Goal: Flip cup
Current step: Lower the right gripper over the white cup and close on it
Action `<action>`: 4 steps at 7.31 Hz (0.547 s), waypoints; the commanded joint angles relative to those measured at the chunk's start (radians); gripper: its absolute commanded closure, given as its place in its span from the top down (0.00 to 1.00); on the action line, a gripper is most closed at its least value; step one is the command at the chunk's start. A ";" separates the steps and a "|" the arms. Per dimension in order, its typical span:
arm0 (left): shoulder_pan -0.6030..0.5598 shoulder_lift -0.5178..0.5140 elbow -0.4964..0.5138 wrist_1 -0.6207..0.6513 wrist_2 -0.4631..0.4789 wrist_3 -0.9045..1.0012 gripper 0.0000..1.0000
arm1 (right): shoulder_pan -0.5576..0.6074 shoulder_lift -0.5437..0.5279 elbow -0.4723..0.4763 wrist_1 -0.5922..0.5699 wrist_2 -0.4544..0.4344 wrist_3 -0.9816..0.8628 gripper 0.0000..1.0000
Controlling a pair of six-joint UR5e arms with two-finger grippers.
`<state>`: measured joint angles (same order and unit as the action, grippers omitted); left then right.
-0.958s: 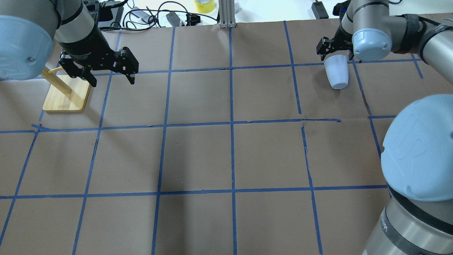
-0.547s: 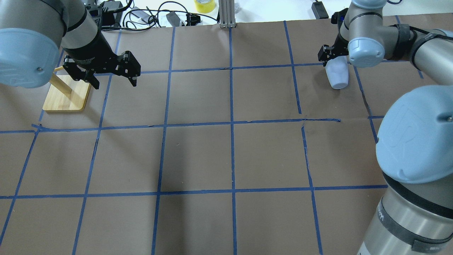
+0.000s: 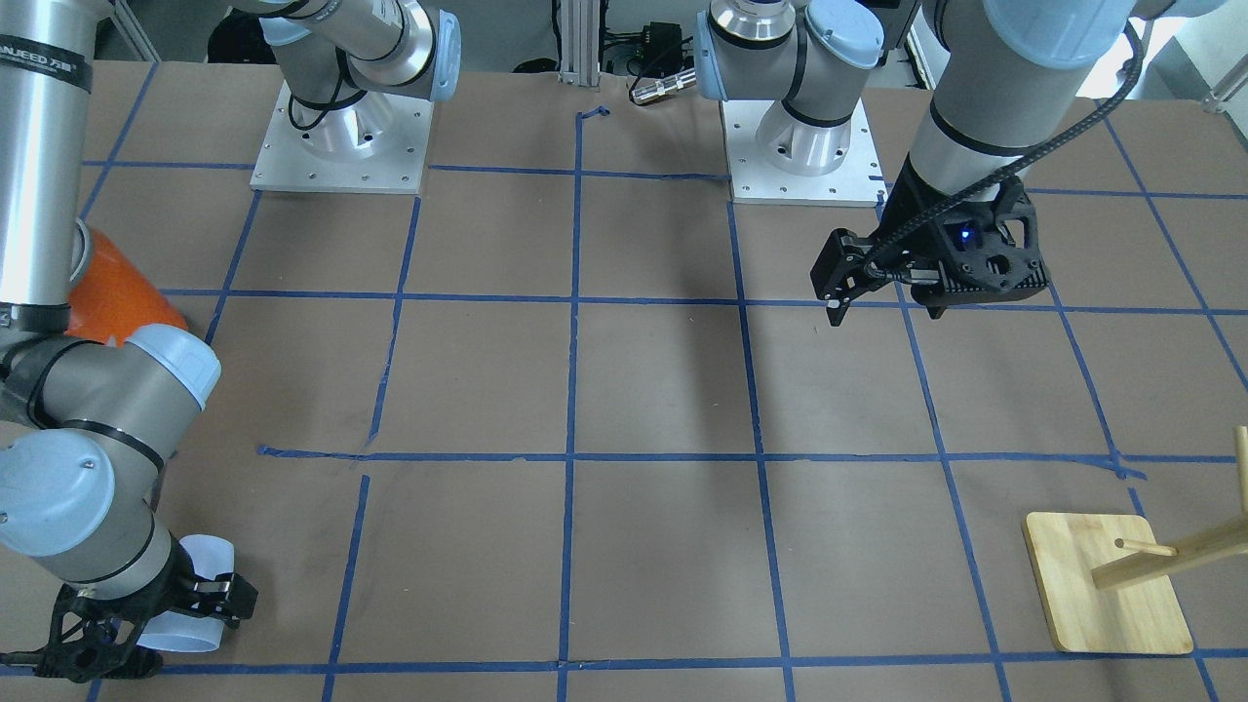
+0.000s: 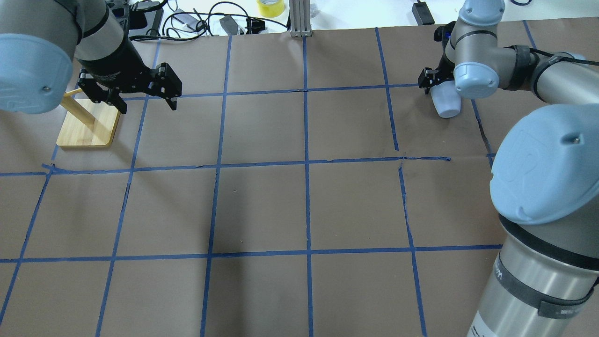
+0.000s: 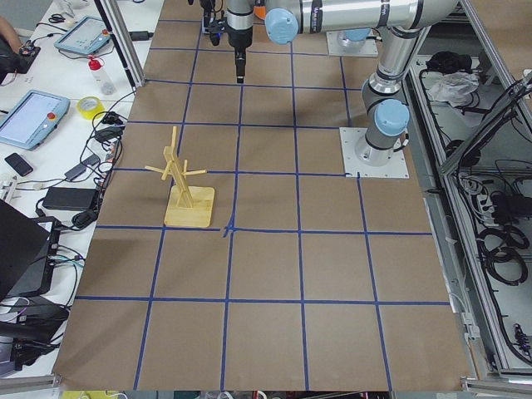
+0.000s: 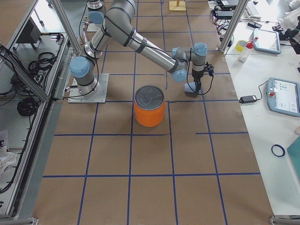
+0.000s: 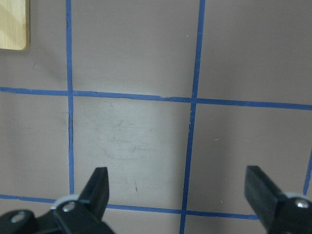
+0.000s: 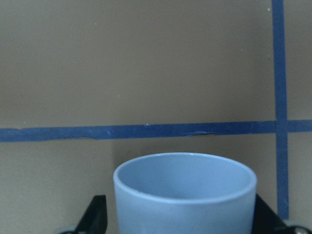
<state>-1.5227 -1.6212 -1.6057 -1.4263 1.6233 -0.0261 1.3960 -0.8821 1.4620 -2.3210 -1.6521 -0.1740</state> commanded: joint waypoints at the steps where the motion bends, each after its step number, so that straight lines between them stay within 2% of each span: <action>1: 0.001 0.000 0.000 0.000 -0.008 -0.002 1.00 | 0.000 -0.009 -0.003 0.012 0.018 -0.001 0.23; 2: 0.001 -0.002 -0.002 0.003 -0.008 -0.002 1.00 | 0.004 -0.052 -0.005 0.038 0.058 -0.002 0.03; 3: 0.001 0.000 0.001 0.004 -0.008 -0.002 1.00 | 0.017 -0.131 -0.012 0.125 0.099 -0.004 0.05; 4: 0.001 0.000 0.001 0.003 -0.007 0.000 1.00 | 0.059 -0.190 -0.012 0.149 0.215 -0.021 0.04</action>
<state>-1.5218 -1.6216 -1.6055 -1.4233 1.6160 -0.0272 1.4179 -0.9932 1.4527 -2.2241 -1.5446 -0.1813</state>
